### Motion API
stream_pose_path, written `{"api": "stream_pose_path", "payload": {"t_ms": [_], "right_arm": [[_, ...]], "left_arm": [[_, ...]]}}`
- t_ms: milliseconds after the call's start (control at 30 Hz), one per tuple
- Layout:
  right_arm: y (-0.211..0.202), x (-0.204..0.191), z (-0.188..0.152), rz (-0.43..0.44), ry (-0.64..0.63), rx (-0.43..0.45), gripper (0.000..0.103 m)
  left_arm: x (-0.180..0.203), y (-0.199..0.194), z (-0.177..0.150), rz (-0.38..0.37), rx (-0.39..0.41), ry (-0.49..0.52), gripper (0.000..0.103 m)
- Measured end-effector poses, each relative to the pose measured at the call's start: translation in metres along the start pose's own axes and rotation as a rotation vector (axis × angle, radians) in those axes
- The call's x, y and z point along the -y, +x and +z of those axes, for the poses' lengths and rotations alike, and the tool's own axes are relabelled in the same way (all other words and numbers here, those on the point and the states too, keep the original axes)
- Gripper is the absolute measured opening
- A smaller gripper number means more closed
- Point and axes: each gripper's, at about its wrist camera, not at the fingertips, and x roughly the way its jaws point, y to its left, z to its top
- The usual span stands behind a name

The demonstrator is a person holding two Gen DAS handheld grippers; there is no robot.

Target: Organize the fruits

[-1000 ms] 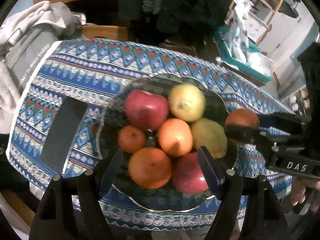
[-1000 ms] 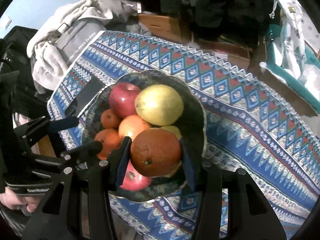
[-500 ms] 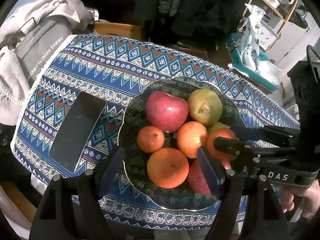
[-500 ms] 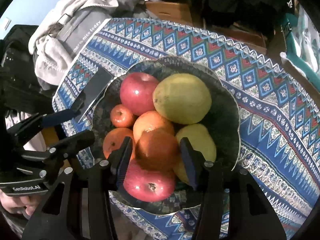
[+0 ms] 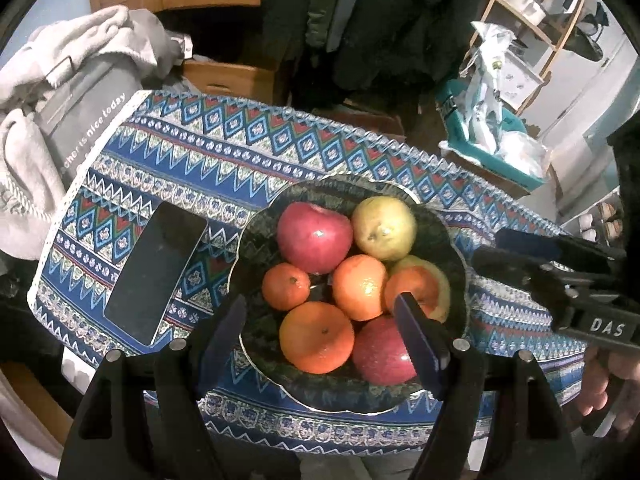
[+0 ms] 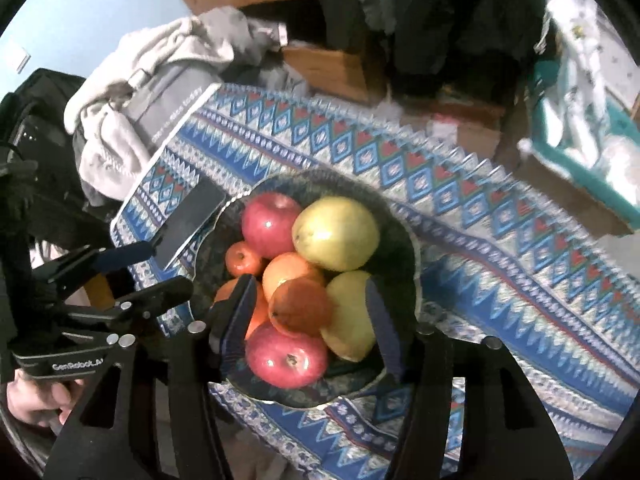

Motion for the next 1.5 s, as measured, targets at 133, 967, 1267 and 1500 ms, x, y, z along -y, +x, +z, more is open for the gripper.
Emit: {"api": "stream_pose_path", "payload": {"t_ms": [133,967,1267,1500], "right_arm": [[-0.024,0.001,-0.001,-0.022,-0.002,0.049,0.062],[-0.157,0.013,-0.037,-0.160,0.000,0.323,0.079],[-0.193,0.012,-0.052,-0.195,-0.020,0.416,0.080],[-0.210,0.020,-0.062,-0.208,0.004,0.467,0.080]], "left_arm": [[0.009,-0.015,0.002,-0.013,0.030,0.015,0.081],[0.068,-0.115,0.008,0.041,0.283,0.135,0.095],[0.089,-0.143,0.007,0.055,0.366,0.160,0.101],[0.102,-0.159,0.005,0.060,0.413,0.172,0.102]]}}
